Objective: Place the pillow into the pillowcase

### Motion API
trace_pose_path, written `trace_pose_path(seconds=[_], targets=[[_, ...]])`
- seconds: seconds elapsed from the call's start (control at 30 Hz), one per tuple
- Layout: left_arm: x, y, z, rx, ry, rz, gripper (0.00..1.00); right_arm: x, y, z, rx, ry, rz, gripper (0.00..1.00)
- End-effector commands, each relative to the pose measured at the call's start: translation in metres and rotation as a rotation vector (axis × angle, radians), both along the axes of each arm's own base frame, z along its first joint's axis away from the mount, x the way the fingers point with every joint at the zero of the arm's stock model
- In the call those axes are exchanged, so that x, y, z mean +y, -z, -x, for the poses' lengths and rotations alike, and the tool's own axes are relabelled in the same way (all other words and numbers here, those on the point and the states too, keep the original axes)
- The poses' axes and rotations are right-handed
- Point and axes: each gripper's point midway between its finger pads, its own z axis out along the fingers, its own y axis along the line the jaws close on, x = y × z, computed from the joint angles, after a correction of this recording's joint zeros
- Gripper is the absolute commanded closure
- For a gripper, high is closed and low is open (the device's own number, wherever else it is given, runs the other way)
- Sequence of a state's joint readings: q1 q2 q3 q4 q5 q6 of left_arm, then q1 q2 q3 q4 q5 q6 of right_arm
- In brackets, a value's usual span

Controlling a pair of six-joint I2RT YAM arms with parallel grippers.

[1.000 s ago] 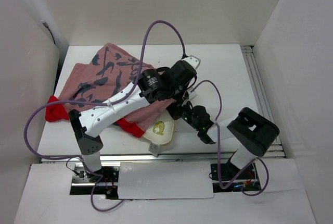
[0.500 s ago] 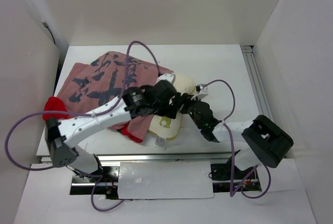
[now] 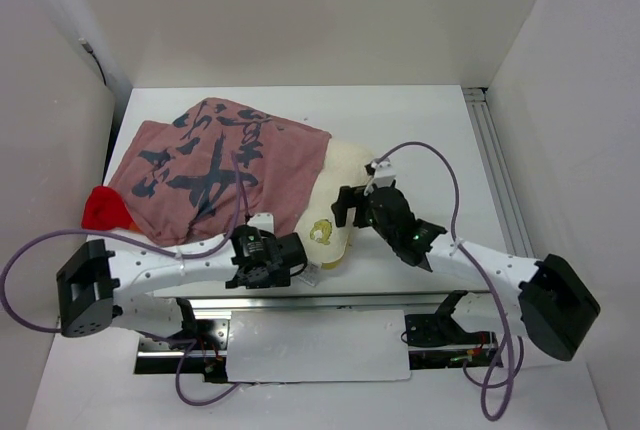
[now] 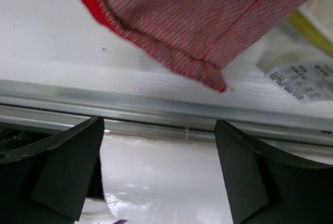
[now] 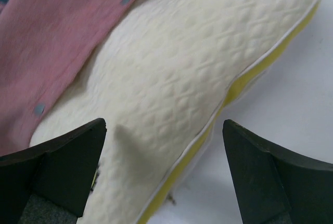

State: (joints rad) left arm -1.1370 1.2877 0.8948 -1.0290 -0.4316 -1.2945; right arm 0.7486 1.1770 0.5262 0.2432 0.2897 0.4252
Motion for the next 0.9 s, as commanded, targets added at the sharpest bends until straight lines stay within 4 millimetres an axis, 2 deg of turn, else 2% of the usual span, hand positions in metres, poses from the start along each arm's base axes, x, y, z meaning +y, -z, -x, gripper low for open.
trace_pose_path(seconds=[0.0,0.03,0.07,0.13,0.2,0.27,0.3,0.4,0.47,0.5,0.53,0.6,0.63,0.67,0.7,0.77,0.87], targets=[[-0.022,-0.009,-0.026,-0.119,-0.102,0.044,0.0,0.008,-0.003,0.038,0.055,-0.188,0.158,0.0],[-0.028,-0.013,-0.033,-0.147,-0.082,0.051,0.0,0.011,-0.009,0.045,0.047,-0.225,0.169,0.0],[-0.035,-0.018,-0.04,-0.159,-0.084,0.074,0.0,0.021,-0.002,0.064,0.081,-0.312,0.196,0.0],[-0.041,-0.021,-0.058,-0.195,-0.102,0.113,0.0,0.029,-0.008,0.077,0.08,-0.377,0.201,0.0],[-0.034,-0.01,-0.064,-0.165,-0.087,0.119,0.0,0.033,-0.005,0.09,0.09,-0.437,0.219,0.0],[-0.034,-0.002,-0.076,-0.148,-0.08,0.165,0.0,0.036,-0.007,0.094,0.091,-0.451,0.222,0.0],[-0.03,0.005,-0.076,-0.137,-0.066,0.158,0.0,0.033,-0.002,0.095,0.11,-0.452,0.238,0.0],[-0.037,0.012,-0.078,-0.143,0.01,0.176,0.0,0.037,-0.015,0.094,0.115,-0.441,0.216,0.0],[-0.042,0.015,-0.074,-0.138,0.059,0.192,0.05,0.042,-0.017,0.099,0.131,-0.478,0.203,0.0],[-0.044,0.014,-0.075,-0.143,0.059,0.199,0.09,0.042,-0.011,0.103,0.155,-0.491,0.214,0.0],[-0.044,0.014,-0.075,-0.143,0.059,0.2,0.18,0.047,-0.016,0.105,0.142,-0.516,0.212,0.0],[-0.042,0.017,-0.073,-0.138,0.059,0.192,0.53,0.049,-0.007,0.11,0.159,-0.553,0.215,0.0],[-0.037,0.019,-0.069,-0.121,0.051,0.174,0.79,0.049,0.004,0.116,0.176,-0.581,0.234,0.0],[-0.037,0.017,-0.069,-0.119,0.051,0.172,0.95,0.05,0.008,0.118,0.188,-0.589,0.239,0.0],[-0.037,0.015,-0.069,-0.118,0.043,0.175,1.0,0.052,0.018,0.121,0.215,-0.617,0.258,0.0],[-0.032,0.012,-0.068,-0.121,0.04,0.161,1.0,0.054,0.029,0.122,0.239,-0.635,0.279,0.0],[-0.035,0.002,-0.069,-0.152,0.038,0.194,1.0,0.06,0.051,0.12,0.215,-0.666,0.321,0.0]])
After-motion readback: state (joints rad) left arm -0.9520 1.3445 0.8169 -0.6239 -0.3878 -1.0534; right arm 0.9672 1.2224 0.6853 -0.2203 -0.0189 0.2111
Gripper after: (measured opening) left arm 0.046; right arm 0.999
